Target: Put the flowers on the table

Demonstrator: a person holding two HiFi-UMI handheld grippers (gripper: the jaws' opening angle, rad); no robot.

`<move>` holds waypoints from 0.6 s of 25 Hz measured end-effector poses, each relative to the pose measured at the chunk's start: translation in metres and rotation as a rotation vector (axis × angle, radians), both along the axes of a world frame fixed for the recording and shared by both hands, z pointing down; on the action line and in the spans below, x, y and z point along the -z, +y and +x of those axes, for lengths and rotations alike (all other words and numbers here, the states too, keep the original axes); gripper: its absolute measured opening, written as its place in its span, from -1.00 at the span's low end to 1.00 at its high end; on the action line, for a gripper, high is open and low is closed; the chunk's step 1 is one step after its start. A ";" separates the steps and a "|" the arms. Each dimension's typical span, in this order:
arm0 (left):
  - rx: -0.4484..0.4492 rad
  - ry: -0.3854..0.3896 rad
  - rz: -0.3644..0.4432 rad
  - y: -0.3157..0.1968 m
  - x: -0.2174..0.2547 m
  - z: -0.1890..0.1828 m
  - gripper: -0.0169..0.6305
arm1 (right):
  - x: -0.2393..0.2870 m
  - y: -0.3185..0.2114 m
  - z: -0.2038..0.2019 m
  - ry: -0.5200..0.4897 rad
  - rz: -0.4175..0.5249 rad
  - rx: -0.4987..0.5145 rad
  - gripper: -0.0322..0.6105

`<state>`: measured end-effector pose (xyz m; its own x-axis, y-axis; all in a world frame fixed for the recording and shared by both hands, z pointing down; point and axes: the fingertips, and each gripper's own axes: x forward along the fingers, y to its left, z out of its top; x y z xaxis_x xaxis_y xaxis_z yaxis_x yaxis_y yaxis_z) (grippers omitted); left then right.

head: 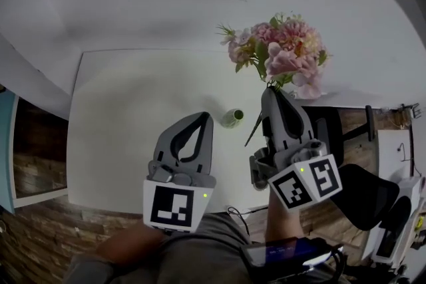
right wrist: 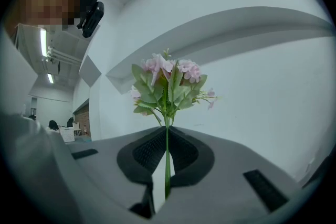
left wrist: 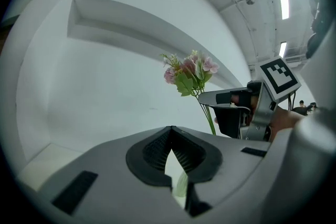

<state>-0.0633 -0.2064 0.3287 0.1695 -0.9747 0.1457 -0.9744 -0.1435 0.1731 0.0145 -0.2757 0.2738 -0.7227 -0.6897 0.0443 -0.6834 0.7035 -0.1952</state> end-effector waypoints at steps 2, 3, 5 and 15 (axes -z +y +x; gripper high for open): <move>0.012 -0.007 -0.014 0.002 -0.005 0.000 -0.92 | 0.000 -0.002 -0.001 -0.016 0.009 0.013 -0.86; 0.017 -0.010 -0.022 0.004 -0.008 0.001 -0.92 | 0.000 -0.003 -0.001 -0.025 0.013 0.017 -0.86; 0.033 -0.008 -0.034 0.007 -0.012 0.000 -0.92 | 0.000 -0.004 -0.002 -0.038 0.019 0.027 -0.86; 0.094 -0.011 -0.069 0.021 -0.026 0.003 -0.92 | -0.003 -0.009 -0.004 -0.076 0.056 0.070 -0.86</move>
<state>-0.0608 -0.1850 0.3547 0.0756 -0.9739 0.2139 -0.9849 -0.0393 0.1688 0.0106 -0.2843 0.2769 -0.7693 -0.6370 -0.0497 -0.6165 0.7604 -0.2040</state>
